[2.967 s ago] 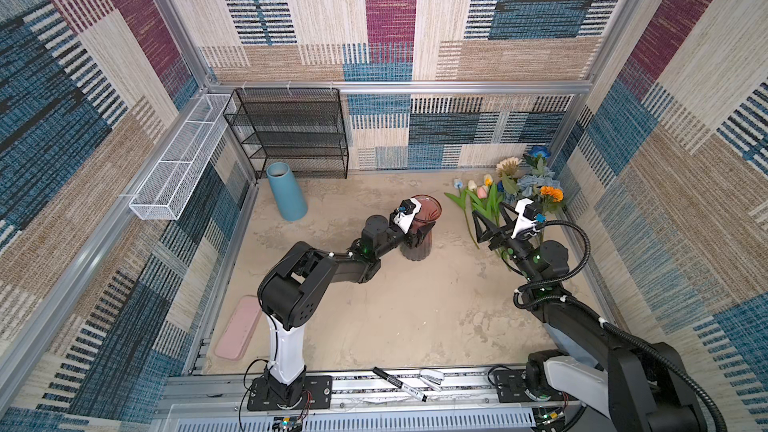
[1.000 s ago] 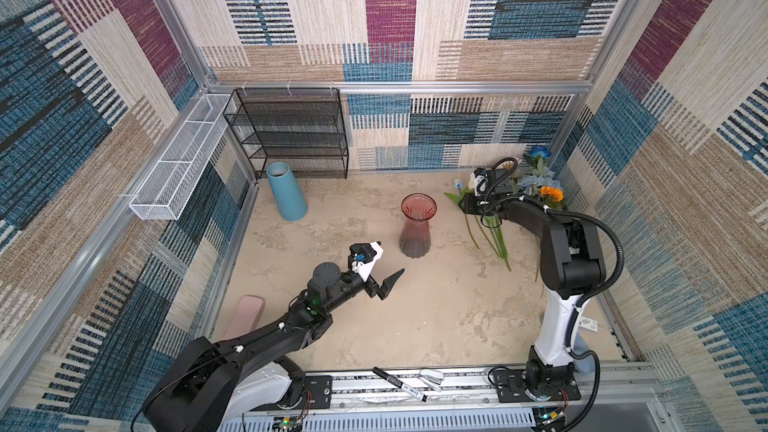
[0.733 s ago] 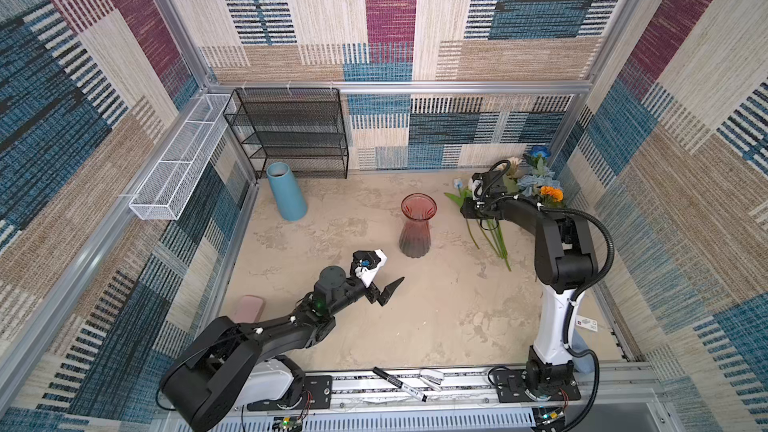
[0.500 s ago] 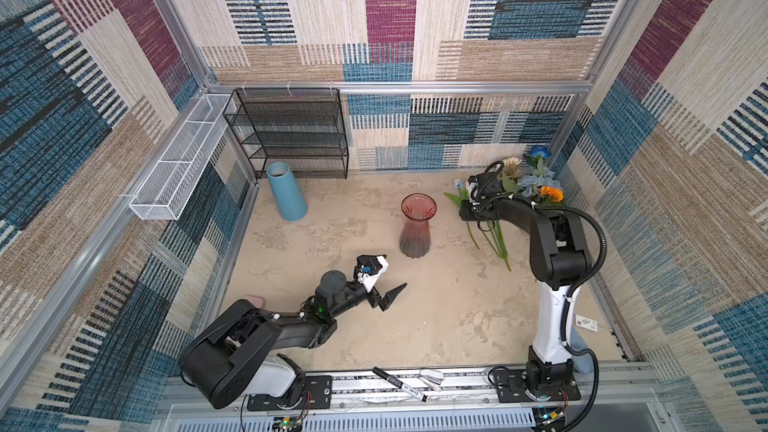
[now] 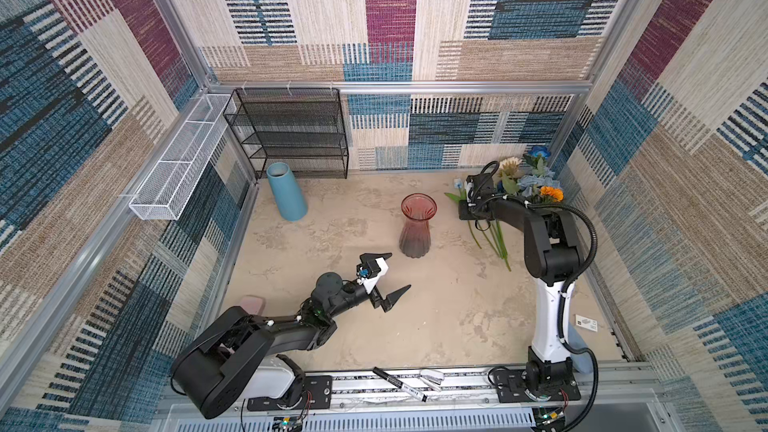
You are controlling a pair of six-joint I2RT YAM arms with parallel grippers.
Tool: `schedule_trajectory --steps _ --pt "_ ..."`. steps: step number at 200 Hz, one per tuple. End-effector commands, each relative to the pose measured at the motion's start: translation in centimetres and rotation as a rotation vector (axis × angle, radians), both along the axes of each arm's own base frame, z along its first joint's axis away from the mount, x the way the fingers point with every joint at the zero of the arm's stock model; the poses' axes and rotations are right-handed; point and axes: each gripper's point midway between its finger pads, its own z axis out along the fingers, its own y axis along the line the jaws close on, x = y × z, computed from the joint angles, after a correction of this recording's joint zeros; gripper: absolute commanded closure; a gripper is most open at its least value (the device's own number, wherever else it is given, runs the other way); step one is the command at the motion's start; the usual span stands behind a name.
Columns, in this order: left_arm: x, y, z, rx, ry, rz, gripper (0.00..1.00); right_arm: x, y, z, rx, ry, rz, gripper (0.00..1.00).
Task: Arrange the flowers into the vase
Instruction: 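Grasp a white tulip stem with the right gripper and lift it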
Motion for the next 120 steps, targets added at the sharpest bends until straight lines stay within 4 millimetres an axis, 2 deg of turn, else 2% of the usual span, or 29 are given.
schedule_trajectory --steps 1,19,39,56,58,64,79,81,84,85,86,88,90,91,93,109,120 --pt "-0.5 -0.2 0.8 -0.027 -0.005 -0.027 0.0 -1.0 1.1 0.3 0.03 0.013 0.028 0.95" --pt "-0.6 -0.2 0.9 -0.02 -0.001 -0.03 0.0 -1.1 2.1 1.8 0.059 -0.021 0.047 1.0" --pt "-0.6 -0.4 1.0 -0.022 0.009 -0.033 0.0 -1.3 3.7 5.7 0.122 -0.106 0.079 1.0" --pt "-0.7 -0.4 1.2 -0.029 0.007 -0.039 0.0 -1.9 5.5 11.5 0.184 -0.238 0.136 1.0" --pt "-0.7 -0.4 1.2 -0.03 0.008 -0.039 0.0 -2.1 5.8 12.8 0.194 -0.27 0.144 1.0" --pt "-0.7 -0.4 1.1 -0.03 0.008 -0.035 0.0 -2.3 6.2 14.7 0.207 -0.316 0.155 1.0" --pt "-0.8 -0.3 1.4 -0.038 0.003 -0.036 0.0 -3.6 7.5 21.0 0.289 -0.47 0.205 1.0" --pt "-0.8 -0.3 1.4 -0.038 0.002 -0.037 0.0 -4.1 7.9 22.3 0.317 -0.503 0.223 1.0" --pt "-0.9 -0.3 1.4 -0.039 0.002 -0.039 0.0 -4.4 8.2 23.1 0.337 -0.523 0.234 1.0" --pt "-0.9 -0.4 1.4 -0.039 0.002 -0.04 0.0 -4.8 8.3 24.1 0.349 -0.543 0.241 1.0" --pt "-0.9 -0.3 1.4 -0.039 0.003 -0.039 0.0 -4.8 8.5 24.1 0.359 -0.546 0.248 1.0" --pt "-0.9 -0.4 1.4 -0.039 0.002 -0.04 0.0 -5.5 8.9 26.1 0.394 -0.596 0.271 1.0" --pt "-0.9 -0.4 1.4 -0.038 0.002 -0.04 0.0 -5.6 9.1 26.1 0.407 -0.598 0.28 1.0" --pt "-0.9 -0.4 1.4 -0.037 0.003 -0.04 0.0 -5.9 9.1 27.1 0.413 -0.626 0.283 1.0" --pt "-0.9 -0.4 1.4 -0.037 0.002 -0.039 0.0 -6.3 9.5 27.4 0.441 -0.636 0.303 1.0" --pt "-0.8 -0.5 1.1 -0.024 0.001 -0.037 0.0 -10.7 11.6 33.9 0.566 -0.842 0.419 1.0" --pt "-0.7 -0.5 1.1 -0.023 -0.001 -0.035 0.0 -13.3 12.7 37.1 0.61 -0.947 0.491 1.0"
